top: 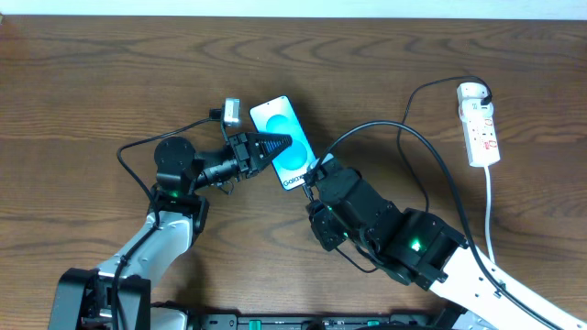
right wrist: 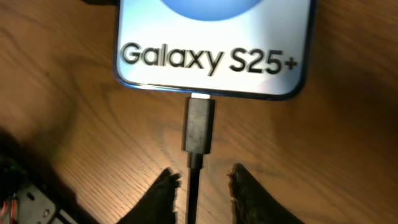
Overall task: Plug charger to phone and switch on socket
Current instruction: 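Open the right gripper and release the plugged-in cable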
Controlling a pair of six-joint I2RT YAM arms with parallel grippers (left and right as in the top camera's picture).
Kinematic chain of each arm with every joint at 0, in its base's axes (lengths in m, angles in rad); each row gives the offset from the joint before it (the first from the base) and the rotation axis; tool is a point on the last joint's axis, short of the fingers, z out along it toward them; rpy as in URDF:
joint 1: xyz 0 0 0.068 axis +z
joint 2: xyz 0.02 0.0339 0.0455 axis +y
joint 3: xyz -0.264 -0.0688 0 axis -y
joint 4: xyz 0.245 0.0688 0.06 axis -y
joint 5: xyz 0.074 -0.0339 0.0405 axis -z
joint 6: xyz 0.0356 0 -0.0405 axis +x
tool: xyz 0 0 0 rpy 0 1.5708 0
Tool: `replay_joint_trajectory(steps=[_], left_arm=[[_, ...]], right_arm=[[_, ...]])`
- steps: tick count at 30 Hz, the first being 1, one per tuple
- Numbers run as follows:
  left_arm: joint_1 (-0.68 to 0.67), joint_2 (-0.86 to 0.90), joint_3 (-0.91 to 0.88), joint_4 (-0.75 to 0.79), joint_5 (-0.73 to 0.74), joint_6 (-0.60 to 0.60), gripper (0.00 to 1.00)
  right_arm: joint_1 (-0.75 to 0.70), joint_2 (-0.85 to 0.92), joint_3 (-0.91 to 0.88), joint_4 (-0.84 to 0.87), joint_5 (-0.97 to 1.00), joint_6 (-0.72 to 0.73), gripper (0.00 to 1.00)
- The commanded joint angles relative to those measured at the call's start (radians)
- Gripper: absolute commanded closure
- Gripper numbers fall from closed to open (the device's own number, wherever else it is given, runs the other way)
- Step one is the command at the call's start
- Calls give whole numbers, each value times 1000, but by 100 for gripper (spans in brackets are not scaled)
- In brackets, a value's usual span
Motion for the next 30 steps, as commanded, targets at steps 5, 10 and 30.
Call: replay_joint_trajectory(steps=[5,10,30], left_arm=[[2,-7,3,14,-4,13,92],[2,-7,3,16,34,35,93],[2,-7,3,53,49,47,93]], right_arm=[[10,34,11,18,40,13,92],[10,34,10,99,40,13,99],[9,0,12,145,39,9,79]])
